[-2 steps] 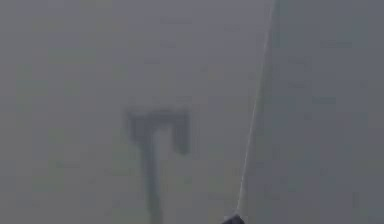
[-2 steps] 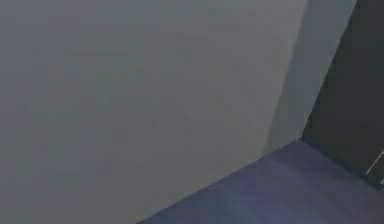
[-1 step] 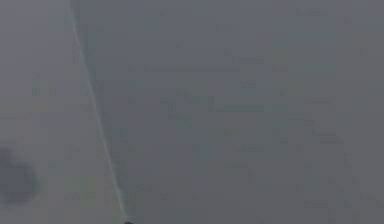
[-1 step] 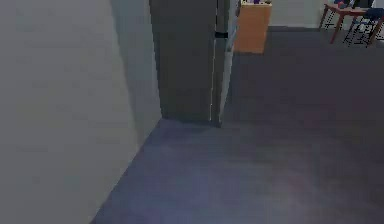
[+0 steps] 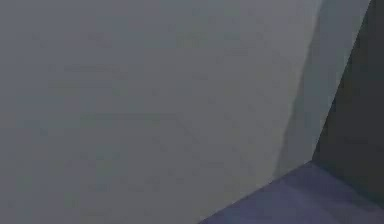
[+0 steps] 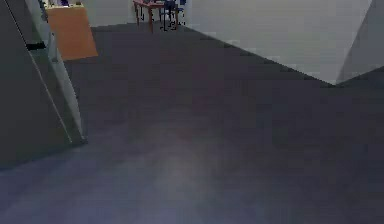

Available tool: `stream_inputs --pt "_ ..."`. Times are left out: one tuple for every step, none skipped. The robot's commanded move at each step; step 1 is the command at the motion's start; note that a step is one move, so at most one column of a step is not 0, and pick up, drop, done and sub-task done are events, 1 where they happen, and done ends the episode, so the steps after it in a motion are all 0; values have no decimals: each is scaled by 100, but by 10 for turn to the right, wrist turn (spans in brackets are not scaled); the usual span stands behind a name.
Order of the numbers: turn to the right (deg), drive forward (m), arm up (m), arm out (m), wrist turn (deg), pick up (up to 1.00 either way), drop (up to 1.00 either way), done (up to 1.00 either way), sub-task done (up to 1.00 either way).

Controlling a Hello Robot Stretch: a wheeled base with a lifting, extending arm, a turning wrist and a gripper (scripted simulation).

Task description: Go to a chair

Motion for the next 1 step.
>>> stream_inputs --pt "450 0 0 0 0 0 0 0 0"
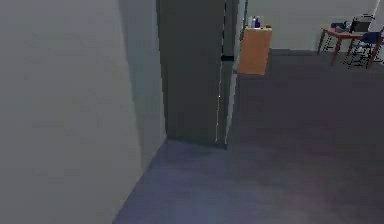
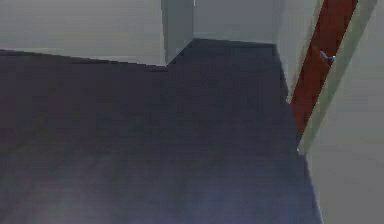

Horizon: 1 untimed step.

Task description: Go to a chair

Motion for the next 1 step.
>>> stream_inputs --pt "330 0 0 0 0 0 0 0 0"
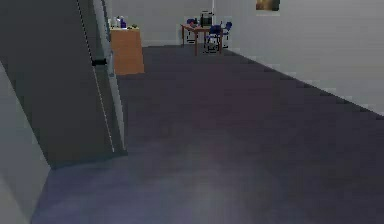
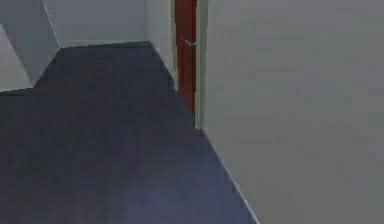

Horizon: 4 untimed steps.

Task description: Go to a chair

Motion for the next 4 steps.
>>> stream_inputs --pt "0 100 0 0 0 0 0 0 0" --pt "0 65 0 0 0 0 0 0 0" --pt "0 100 0 0 0 0 0 0 0" --pt "0 100 0 0 0 0 0 0 0"
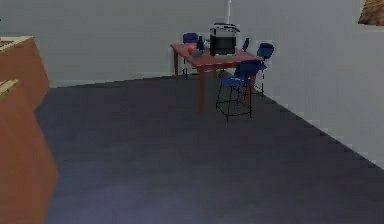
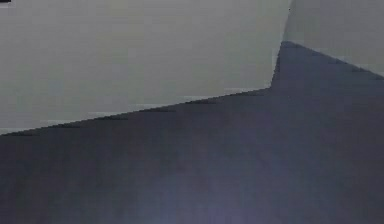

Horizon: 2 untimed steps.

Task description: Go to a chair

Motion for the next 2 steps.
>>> stream_inputs --pt "0 100 0 0 0 0 0 0 0" --pt "-30 0 0 0 0 0 0 0 0"
